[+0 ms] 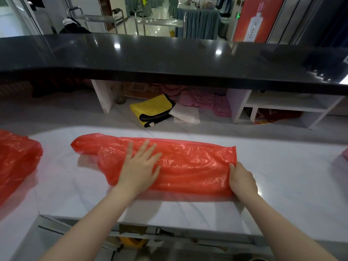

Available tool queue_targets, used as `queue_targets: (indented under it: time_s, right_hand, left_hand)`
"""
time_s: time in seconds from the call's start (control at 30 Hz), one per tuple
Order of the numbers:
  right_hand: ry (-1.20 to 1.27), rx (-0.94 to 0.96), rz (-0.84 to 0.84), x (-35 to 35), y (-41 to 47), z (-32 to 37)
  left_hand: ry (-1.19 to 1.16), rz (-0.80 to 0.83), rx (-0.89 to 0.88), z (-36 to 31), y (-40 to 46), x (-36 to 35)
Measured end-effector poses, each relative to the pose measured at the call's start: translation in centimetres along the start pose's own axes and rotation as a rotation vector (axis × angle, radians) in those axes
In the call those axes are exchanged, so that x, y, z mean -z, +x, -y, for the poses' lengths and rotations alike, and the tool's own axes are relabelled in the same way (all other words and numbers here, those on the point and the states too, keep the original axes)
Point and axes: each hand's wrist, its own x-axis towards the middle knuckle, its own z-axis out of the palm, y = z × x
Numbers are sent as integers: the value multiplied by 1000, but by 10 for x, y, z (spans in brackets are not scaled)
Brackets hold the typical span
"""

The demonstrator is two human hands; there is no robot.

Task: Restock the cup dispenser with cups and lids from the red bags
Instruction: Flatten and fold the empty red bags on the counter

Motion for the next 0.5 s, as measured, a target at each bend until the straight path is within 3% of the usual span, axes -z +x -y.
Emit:
queue_targets:
  time_s: [0.07,0.13,0.2,0.5]
  right_hand:
    - [-63,-40,32,2,4,3]
    - [-106,-81,34,6,7,4]
    - [-116,-117,23,8,10,2]
    - [-221,-213,27,15,19,-6]
  left_hand:
    - [14,229,-36,-2,12,-16]
    - [7,421,46,5,19,-34]
    - [8,513,84,13,21,-50]
    - [27,456,33,36,44,-70]
